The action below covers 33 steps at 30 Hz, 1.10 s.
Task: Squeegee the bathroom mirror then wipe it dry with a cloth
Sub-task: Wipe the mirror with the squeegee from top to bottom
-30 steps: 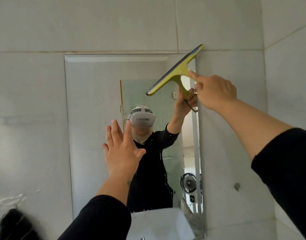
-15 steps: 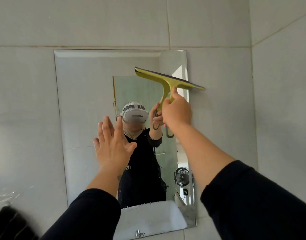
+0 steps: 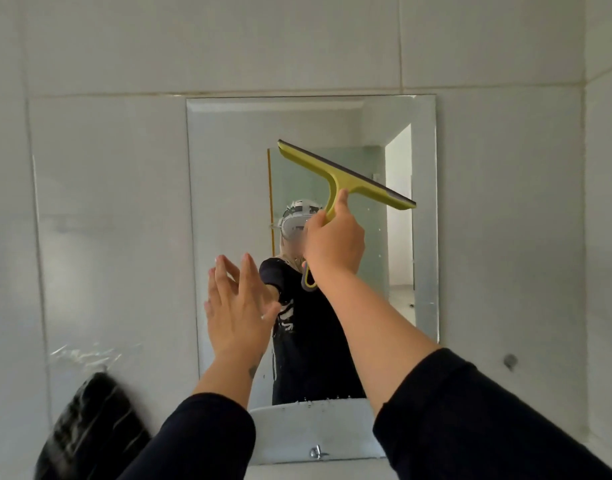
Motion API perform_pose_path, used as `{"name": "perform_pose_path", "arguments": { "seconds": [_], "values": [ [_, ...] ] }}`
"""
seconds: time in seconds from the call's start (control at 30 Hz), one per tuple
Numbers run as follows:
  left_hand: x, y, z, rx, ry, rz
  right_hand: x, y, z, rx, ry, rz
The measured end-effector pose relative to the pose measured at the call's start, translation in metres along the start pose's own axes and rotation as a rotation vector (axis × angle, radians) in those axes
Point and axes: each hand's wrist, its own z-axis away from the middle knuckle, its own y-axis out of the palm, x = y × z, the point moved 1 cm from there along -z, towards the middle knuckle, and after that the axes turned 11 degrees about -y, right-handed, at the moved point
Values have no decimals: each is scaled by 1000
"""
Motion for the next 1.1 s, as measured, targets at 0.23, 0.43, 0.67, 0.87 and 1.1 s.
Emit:
{"name": "perform_pose_path", "arguments": {
  "seconds": [0.23,0.43,0.67,0.87,1.1],
  "values": [
    [8,-2,-2,26,44,30,27,28,26,48,-112,-9],
    [10,-10,1,91,55,60,41,37,44,203,-180,78],
    [13,-14,-1,142,59,52,33,39,39,280,-326,227],
    [13,-8,-2,135,49,17,20,41,39,365,-495,346],
    [12,-9,5,65,38,26,8,26,22,419,-638,508]
  ]
}}
